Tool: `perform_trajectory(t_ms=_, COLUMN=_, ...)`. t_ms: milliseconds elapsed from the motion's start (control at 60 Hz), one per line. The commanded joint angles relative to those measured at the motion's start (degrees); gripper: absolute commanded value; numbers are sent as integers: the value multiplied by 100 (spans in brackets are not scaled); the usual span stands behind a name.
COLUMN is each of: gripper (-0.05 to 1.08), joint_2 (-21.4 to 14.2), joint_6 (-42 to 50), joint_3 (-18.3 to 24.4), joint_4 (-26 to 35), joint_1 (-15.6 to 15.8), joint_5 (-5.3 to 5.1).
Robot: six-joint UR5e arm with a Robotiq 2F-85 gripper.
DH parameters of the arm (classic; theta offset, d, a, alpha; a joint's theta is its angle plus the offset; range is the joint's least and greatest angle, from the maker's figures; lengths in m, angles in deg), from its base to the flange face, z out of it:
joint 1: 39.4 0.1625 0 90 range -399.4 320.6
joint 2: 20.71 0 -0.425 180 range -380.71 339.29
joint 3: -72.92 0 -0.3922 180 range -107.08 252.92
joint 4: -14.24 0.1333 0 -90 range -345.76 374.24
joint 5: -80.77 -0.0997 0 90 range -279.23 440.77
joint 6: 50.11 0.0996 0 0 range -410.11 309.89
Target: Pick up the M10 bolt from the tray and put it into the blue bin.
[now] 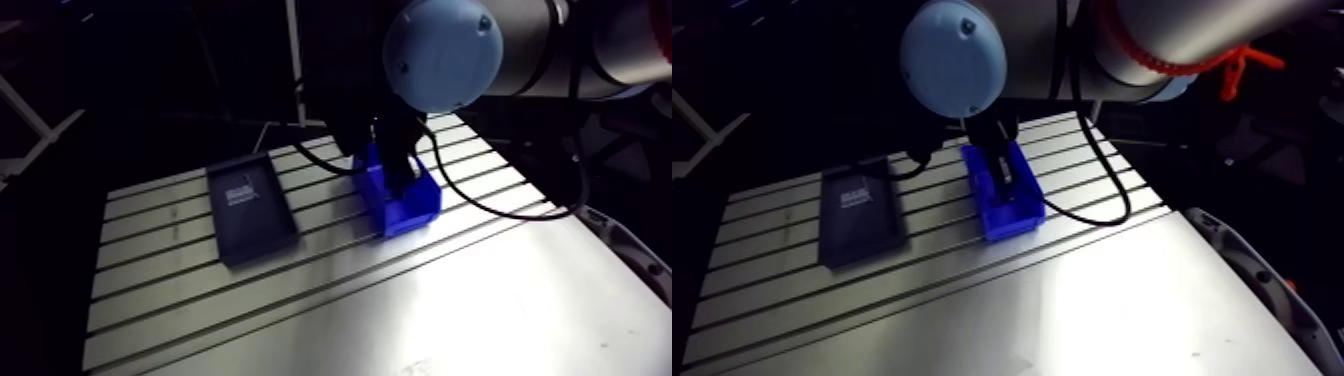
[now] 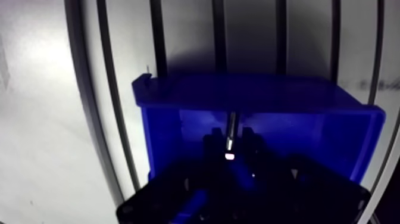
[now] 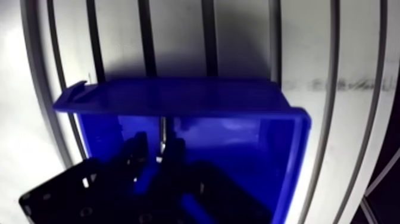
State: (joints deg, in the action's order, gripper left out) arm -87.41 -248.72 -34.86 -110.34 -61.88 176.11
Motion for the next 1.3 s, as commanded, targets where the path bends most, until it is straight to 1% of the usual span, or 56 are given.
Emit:
perform_trajectory(t_ms=17, gripper=0, joint_2=-749, joint_6=149, joint_3=311, joint_4=903, joint_1=42, joint_5=-239)
perform_trajectory(t_ms=33, gripper=0, joint_2=-749, joint_6=149, joint_3=311, joint_4=903, joint_1=42, joint_5=-239)
perform_trajectory(t_ms=50, gripper=0, joint_2=-812, joint_6=149, joint_3=433, joint_4=1113, joint_1=42, joint_5=-254)
perform_trajectory(t_ms=67, gripper=0, joint_2=-812, joint_6=149, joint_3=433, joint_4=1113, joint_1=42, joint_5=-254)
perform_trajectory(t_ms=83, gripper=0, joint_2=-866, joint_6=157, joint_3=556, joint_4=1324, joint_1=42, joint_5=-279)
perform_trajectory(t_ms=100, gripper=0, joint_2=-866, joint_6=157, joint_3=556, joint_4=1324, joint_1=42, joint_5=-279)
perform_trajectory(t_ms=117, gripper=0, joint_2=-926, joint_6=151, joint_3=672, joint_4=1513, joint_1=27, joint_5=-290)
perform_trajectory(t_ms=133, gripper=0, joint_2=-926, joint_6=151, joint_3=672, joint_4=1513, joint_1=27, joint_5=-290)
perform_trajectory(t_ms=183, gripper=0, joint_2=-1025, joint_6=150, joint_3=893, joint_4=1843, joint_1=0, joint_5=-293)
perform_trajectory(t_ms=267, gripper=0, joint_2=-1121, joint_6=157, joint_3=1090, joint_4=2081, joint_1=-18, joint_5=-308)
perform_trajectory(t_ms=317, gripper=0, joint_2=-1266, joint_6=182, joint_3=1282, joint_4=2284, joint_1=-43, joint_5=-310)
perform_trajectory(t_ms=367, gripper=0, joint_2=-1337, joint_6=222, joint_3=1364, joint_4=2381, joint_1=-61, joint_5=-325)
perform_trajectory(t_ms=383, gripper=0, joint_2=-1408, joint_6=295, joint_3=1436, joint_4=2471, joint_1=-63, joint_5=-372)
perform_trajectory(t_ms=400, gripper=0, joint_2=-1408, joint_6=295, joint_3=1436, joint_4=2471, joint_1=-63, joint_5=-372)
perform_trajectory(t_ms=433, gripper=0, joint_2=-1572, joint_6=578, joint_3=1594, joint_4=2687, joint_1=-49, joint_5=-492)
perform_trajectory(t_ms=450, gripper=0, joint_2=-1572, joint_6=578, joint_3=1594, joint_4=2687, joint_1=-49, joint_5=-492)
perform_trajectory(t_ms=467, gripper=0, joint_2=-1652, joint_6=789, joint_3=1657, joint_4=2801, joint_1=-24, joint_5=-561)
perform_trajectory(t_ms=483, gripper=0, joint_2=-1652, joint_6=789, joint_3=1657, joint_4=2801, joint_1=-24, joint_5=-561)
perform_trajectory(t_ms=500, gripper=0, joint_2=-1732, joint_6=1015, joint_3=1719, joint_4=2915, joint_1=-13, joint_5=-616)
perform_trajectory(t_ms=517, gripper=0, joint_2=-1732, joint_6=1015, joint_3=1719, joint_4=2915, joint_1=-13, joint_5=-616)
perform_trajectory(t_ms=533, gripper=0, joint_2=-1796, joint_6=1266, joint_3=1766, joint_4=3014, joint_1=11, joint_5=-655)
perform_trajectory(t_ms=550, gripper=0, joint_2=-1796, joint_6=1266, joint_3=1766, joint_4=3014, joint_1=11, joint_5=-655)
perform_trajectory(t_ms=567, gripper=0, joint_2=-1850, joint_6=1610, joint_3=1802, joint_4=3074, joint_1=60, joint_5=-668)
perform_trajectory(t_ms=583, gripper=0, joint_2=-1850, joint_6=1610, joint_3=1802, joint_4=3074, joint_1=60, joint_5=-668)
perform_trajectory(t_ms=600, gripper=0, joint_2=-1896, joint_6=2050, joint_3=1838, joint_4=3113, joint_1=119, joint_5=-655)
perform_trajectory(t_ms=617, gripper=0, joint_2=-1896, joint_6=2050, joint_3=1838, joint_4=3113, joint_1=119, joint_5=-655)
perform_trajectory(t_ms=633, gripper=0, joint_2=-1932, joint_6=2519, joint_3=1866, joint_4=3126, joint_1=188, joint_5=-653)
perform_trajectory(t_ms=650, gripper=0, joint_2=-1932, joint_6=2519, joint_3=1866, joint_4=3126, joint_1=188, joint_5=-653)
perform_trajectory(t_ms=667, gripper=0, joint_2=-1960, joint_6=2986, joint_3=1877, joint_4=3128, joint_1=266, joint_5=-645)
perform_trajectory(t_ms=683, gripper=0, joint_2=-1960, joint_6=2986, joint_3=1877, joint_4=3128, joint_1=266, joint_5=-645)
perform_trajectory(t_ms=700, gripper=0, joint_2=-1994, joint_6=3422, joint_3=1886, joint_4=3136, joint_1=352, joint_5=-629)
perform_trajectory(t_ms=717, gripper=0, joint_2=-1994, joint_6=3422, joint_3=1886, joint_4=3136, joint_1=352, joint_5=-629)
perform_trajectory(t_ms=750, gripper=0, joint_2=-2066, joint_6=4221, joint_3=1895, joint_4=3137, joint_1=498, joint_5=-626)
perform_trajectory(t_ms=767, gripper=0, joint_2=-2066, joint_6=4221, joint_3=1895, joint_4=3137, joint_1=498, joint_5=-626)
perform_trajectory(t_ms=783, gripper=0, joint_2=-2085, joint_6=4624, joint_3=1904, joint_4=3137, joint_1=521, joint_5=-619)
perform_trajectory(t_ms=800, gripper=0, joint_2=-2085, joint_6=4624, joint_3=1904, joint_4=3137, joint_1=521, joint_5=-619)
perform_trajectory(t_ms=817, gripper=0, joint_2=-2095, joint_6=5035, joint_3=1905, joint_4=3130, joint_1=525, joint_5=-603)
perform_trajectory(t_ms=833, gripper=0, joint_2=-2095, joint_6=5035, joint_3=1905, joint_4=3130, joint_1=525, joint_5=-603)
perform_trajectory(t_ms=850, gripper=0, joint_2=-2104, joint_6=5426, joint_3=1906, joint_4=3121, joint_1=533, joint_5=-593)
perform_trajectory(t_ms=867, gripper=0, joint_2=-2104, joint_6=5426, joint_3=1906, joint_4=3121, joint_1=533, joint_5=-593)
perform_trajectory(t_ms=900, gripper=0, joint_2=-2106, joint_6=6160, joint_3=1906, joint_4=3121, joint_1=565, joint_5=-567)
perform_trajectory(t_ms=917, gripper=0, joint_2=-2106, joint_6=6160, joint_3=1906, joint_4=3121, joint_1=565, joint_5=-567)
perform_trajectory(t_ms=933, gripper=0, joint_2=-2106, joint_6=6514, joint_3=1913, joint_4=3120, joint_1=599, joint_5=-535)
perform_trajectory(t_ms=950, gripper=0, joint_2=-2106, joint_6=6514, joint_3=1913, joint_4=3120, joint_1=599, joint_5=-535)
perform_trajectory(t_ms=967, gripper=0, joint_2=-2106, joint_6=6843, joint_3=1922, joint_4=3127, joint_1=634, joint_5=-485)
perform_trajectory(t_ms=983, gripper=0, joint_2=-2106, joint_6=6843, joint_3=1922, joint_4=3127, joint_1=634, joint_5=-485)
perform_trajectory(t_ms=1000, gripper=0, joint_2=-2106, joint_6=7109, joint_3=1908, joint_4=3113, joint_1=661, joint_5=-426)
perform_trajectory(t_ms=1017, gripper=0, joint_2=-2106, joint_6=7109, joint_3=1908, joint_4=3113, joint_1=661, joint_5=-426)
perform_trajectory(t_ms=1033, gripper=0, joint_2=-2106, joint_6=7351, joint_3=1906, joint_4=3104, joint_1=680, joint_5=-372)
perform_trajectory(t_ms=1050, gripper=0, joint_2=-2106, joint_6=7351, joint_3=1906, joint_4=3104, joint_1=680, joint_5=-372)
perform_trajectory(t_ms=1067, gripper=0, joint_2=-2106, joint_6=7566, joint_3=1921, joint_4=3110, joint_1=683, joint_5=-349)
perform_trajectory(t_ms=1117, gripper=0, joint_2=-2106, joint_6=7793, joint_3=1923, joint_4=3111, joint_1=684, joint_5=-345)
perform_trajectory(t_ms=1133, gripper=0, joint_2=-2113, joint_6=8029, joint_3=1916, joint_4=3103, joint_1=684, joint_5=-330)
perform_trajectory(t_ms=1183, gripper=0, joint_2=-2138, joint_6=8409, joint_3=1939, joint_4=3135, joint_1=668, joint_5=-359)
perform_trajectory(t_ms=1300, gripper=0, joint_2=-2175, joint_6=8756, joint_3=1983, joint_4=3186, joint_1=617, joint_5=-370)
